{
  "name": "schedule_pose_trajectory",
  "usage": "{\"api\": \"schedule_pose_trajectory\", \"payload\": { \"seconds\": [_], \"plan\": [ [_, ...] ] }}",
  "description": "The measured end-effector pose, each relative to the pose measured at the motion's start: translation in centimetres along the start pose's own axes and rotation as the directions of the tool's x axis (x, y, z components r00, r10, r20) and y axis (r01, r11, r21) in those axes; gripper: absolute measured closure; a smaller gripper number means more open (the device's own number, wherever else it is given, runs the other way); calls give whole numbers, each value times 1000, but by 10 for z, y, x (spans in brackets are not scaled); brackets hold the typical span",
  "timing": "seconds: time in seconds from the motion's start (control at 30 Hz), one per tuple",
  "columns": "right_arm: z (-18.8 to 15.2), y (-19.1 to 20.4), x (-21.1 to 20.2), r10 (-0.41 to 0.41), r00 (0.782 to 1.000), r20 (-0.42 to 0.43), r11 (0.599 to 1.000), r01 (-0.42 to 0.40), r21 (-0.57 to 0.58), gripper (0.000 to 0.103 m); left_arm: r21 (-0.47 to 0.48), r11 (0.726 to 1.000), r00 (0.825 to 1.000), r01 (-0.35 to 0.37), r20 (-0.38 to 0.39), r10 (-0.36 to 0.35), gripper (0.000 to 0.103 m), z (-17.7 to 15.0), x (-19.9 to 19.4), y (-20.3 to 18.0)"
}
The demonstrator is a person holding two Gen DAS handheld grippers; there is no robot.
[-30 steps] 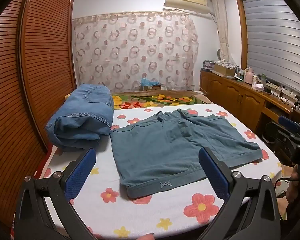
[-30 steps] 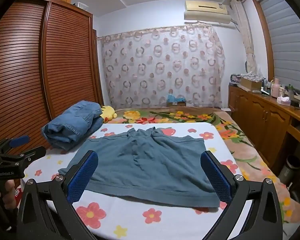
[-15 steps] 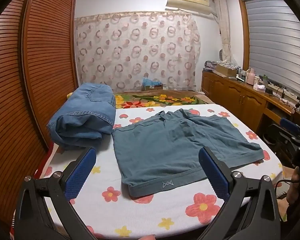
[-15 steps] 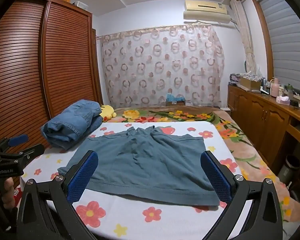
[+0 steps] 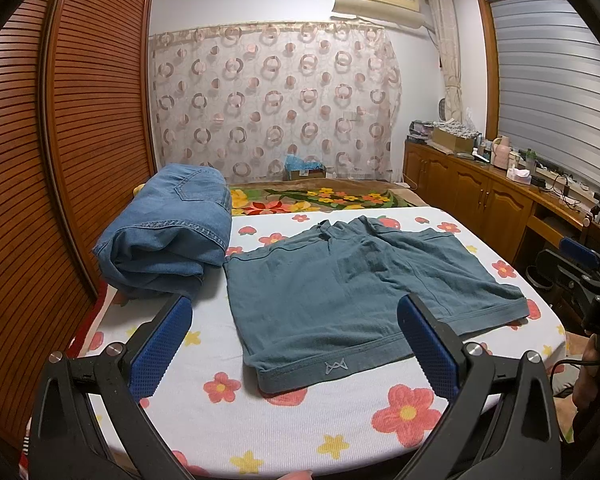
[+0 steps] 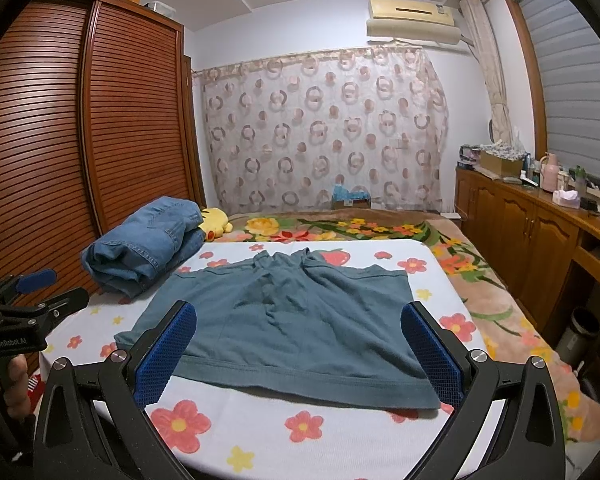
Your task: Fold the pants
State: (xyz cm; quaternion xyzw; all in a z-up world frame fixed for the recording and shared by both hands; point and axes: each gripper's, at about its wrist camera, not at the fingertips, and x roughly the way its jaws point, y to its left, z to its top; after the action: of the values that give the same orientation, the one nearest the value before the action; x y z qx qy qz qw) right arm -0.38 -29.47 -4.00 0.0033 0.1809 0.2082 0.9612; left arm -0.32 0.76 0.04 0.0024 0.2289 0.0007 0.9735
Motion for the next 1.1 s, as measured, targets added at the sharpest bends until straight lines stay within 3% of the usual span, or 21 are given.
{"api": "schedule_pose_trajectory", "payload": {
  "seconds": [1.1],
  "plan": [
    [1,1,0,-2,1000,3,1000,2,-3,1,1,1000,1000,-4,13,4,0,7,-6,-3]
  ]
}}
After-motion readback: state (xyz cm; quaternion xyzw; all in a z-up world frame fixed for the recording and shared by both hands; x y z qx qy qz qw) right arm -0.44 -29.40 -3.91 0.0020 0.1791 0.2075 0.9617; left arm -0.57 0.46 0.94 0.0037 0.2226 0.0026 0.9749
